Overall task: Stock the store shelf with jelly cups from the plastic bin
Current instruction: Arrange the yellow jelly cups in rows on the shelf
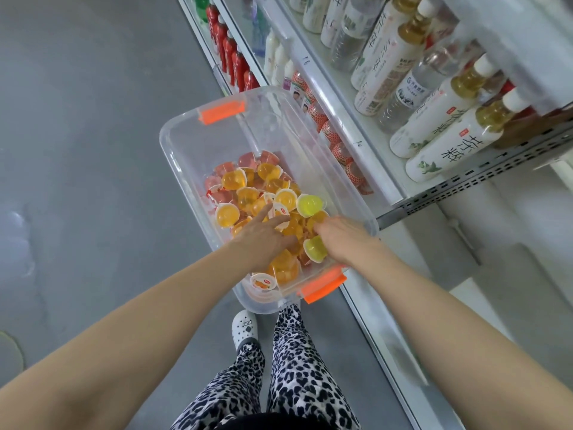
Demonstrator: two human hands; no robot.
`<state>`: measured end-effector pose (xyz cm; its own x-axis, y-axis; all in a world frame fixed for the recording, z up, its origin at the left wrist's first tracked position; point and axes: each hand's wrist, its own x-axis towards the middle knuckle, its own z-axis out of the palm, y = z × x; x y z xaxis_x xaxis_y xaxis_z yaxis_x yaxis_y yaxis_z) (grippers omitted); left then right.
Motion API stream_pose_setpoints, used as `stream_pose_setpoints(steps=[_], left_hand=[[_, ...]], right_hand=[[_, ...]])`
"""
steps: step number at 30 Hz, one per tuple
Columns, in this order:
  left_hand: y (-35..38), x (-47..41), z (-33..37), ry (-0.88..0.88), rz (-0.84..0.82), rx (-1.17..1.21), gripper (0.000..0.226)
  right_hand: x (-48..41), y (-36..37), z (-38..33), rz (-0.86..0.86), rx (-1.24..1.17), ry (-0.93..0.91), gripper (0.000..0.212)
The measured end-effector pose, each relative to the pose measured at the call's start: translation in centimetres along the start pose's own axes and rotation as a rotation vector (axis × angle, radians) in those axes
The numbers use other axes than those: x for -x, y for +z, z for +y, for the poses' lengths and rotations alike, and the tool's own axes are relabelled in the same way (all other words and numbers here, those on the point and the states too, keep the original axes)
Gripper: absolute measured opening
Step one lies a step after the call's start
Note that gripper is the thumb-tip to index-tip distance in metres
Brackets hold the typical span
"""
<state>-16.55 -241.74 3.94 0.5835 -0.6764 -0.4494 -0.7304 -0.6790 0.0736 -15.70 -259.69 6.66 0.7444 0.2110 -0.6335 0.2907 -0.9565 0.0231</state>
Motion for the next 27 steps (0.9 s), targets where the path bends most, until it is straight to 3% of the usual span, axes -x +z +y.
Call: stream_pose_setpoints(steps=[5,10,16,20,27], left_hand=[[-0.8,-0.4,-1.0,0.029,0.074,0.105,0.03],[-1.9,-3.7,-2.8,-0.116,0.286,0.272,0.034],[-2.1,-10.0,-3.5,-0.184,0.194,0.153,0.059],[-1.3,-11.4,-3.5,-0.173,0.175,0.178,0.061],[-2.2,-9.8,-4.2,-0.194,0.283,0.386,0.051]], right_hand=[[-0.9,0.9,-0.2,-0.202,-0.011,0.066,0.004],[-1.7,1.0,-0.4,-0.214,-0.067,0.068,0.013],[-1.9,2.2,0.3,-0.114,-0.033,0.018,0.018],[-2.2,2.2,0.2,-0.154,-0.036,0.023,0.033],[-2.7,1.5,-0.4,-0.22,-0.073,-0.016,0.012]])
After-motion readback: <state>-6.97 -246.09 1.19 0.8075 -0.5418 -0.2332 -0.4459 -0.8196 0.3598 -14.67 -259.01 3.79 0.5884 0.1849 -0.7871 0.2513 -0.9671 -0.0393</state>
